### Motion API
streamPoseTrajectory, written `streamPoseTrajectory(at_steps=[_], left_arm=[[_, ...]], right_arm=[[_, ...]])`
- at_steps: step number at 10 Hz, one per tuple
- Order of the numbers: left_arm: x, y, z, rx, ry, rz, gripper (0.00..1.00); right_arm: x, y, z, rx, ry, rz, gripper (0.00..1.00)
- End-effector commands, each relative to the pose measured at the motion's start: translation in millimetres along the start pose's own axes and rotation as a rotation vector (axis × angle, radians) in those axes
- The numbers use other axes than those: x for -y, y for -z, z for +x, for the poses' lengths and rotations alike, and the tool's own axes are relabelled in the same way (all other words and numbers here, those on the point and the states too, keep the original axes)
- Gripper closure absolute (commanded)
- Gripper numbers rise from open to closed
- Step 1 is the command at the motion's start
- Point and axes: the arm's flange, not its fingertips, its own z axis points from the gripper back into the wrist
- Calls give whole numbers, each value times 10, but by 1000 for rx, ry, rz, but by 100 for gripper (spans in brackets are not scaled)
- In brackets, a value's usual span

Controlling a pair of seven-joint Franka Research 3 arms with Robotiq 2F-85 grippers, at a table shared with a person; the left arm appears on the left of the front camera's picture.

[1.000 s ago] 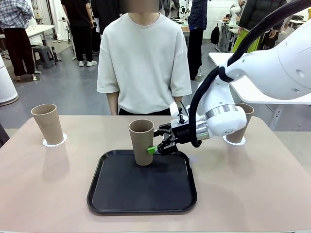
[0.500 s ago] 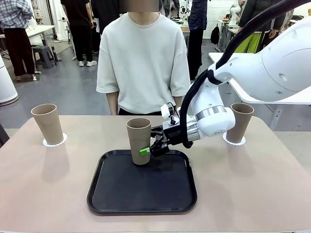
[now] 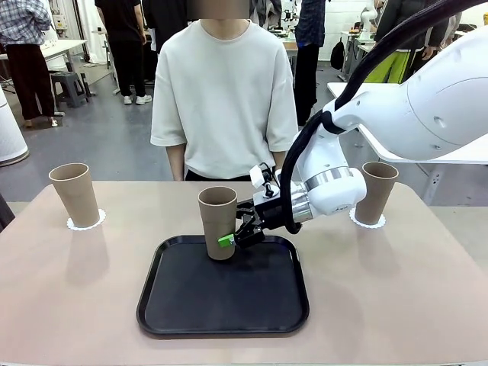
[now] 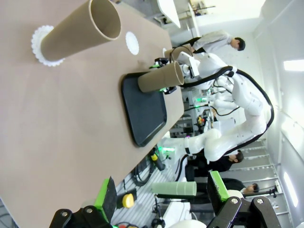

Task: Place coasters on the table and set cups on them.
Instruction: Take one Reusable plastic cup from the Flat Tray and place it on a coaster set by the human.

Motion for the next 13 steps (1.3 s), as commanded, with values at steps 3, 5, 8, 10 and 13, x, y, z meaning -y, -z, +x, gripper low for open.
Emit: streamPoseTrajectory(at_steps=[3,5,8,10,13], left_arm=[[7,-10,-9,9,-1,-1,0],[7,-10,-9,9,-1,-1,0],[7,-10,-9,9,-1,-1,0],[7,-10,-9,9,-1,-1,0],[7,-10,-9,9,-1,-1,0]], right_arm=[[-3,136,25,0,37,77,0],[-4,139,34,10,45,87,0],[16,148,10,62,31,113,24],[27,143,-7,82,22,116,78],[27,143,-25,94,22,118,100]])
